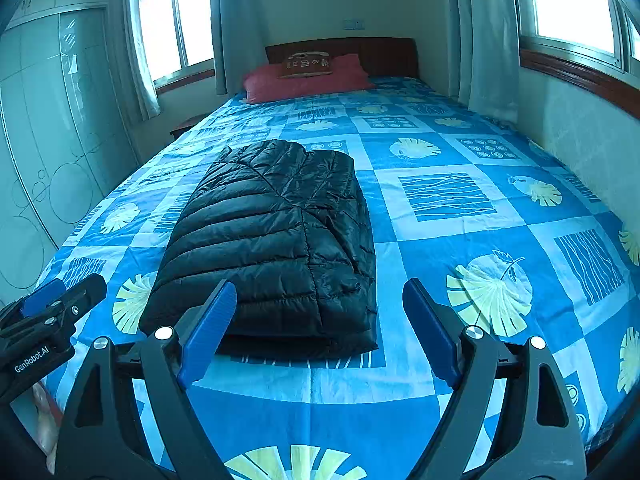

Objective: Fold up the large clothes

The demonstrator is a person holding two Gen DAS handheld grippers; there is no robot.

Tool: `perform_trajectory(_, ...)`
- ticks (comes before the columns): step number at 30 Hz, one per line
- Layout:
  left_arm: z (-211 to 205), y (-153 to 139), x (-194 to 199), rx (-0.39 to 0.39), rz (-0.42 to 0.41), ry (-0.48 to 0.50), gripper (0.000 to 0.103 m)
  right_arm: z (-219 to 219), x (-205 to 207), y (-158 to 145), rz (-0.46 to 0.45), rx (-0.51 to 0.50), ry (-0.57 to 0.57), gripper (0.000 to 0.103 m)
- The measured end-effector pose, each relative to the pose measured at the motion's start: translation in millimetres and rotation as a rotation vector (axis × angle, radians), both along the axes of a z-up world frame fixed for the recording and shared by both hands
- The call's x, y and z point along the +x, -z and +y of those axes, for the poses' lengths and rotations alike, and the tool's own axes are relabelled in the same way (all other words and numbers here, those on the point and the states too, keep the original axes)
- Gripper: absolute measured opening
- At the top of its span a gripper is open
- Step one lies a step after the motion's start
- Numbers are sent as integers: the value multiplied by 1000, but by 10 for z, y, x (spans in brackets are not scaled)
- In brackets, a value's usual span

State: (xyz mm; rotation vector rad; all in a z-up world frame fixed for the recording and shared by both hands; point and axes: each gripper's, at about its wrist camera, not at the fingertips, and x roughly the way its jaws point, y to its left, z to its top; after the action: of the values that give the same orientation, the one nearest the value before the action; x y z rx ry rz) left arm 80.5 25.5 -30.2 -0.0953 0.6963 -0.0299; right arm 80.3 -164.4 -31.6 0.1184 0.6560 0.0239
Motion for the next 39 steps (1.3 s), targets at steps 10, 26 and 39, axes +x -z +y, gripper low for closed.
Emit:
perform_trajectory(10, 15, -11, -36, -1, -6, -10, 84, 38, -23, 4, -1, 3, -9, 85)
perform_trajectory(26, -22, 19, -63, -22, -12, 7, 84, 1, -143, 9, -13, -6, 16, 85)
perform_trajectory(39, -8, 116, -45, -21, 9, 6, 84, 111, -100, 44, -12, -10, -3, 85)
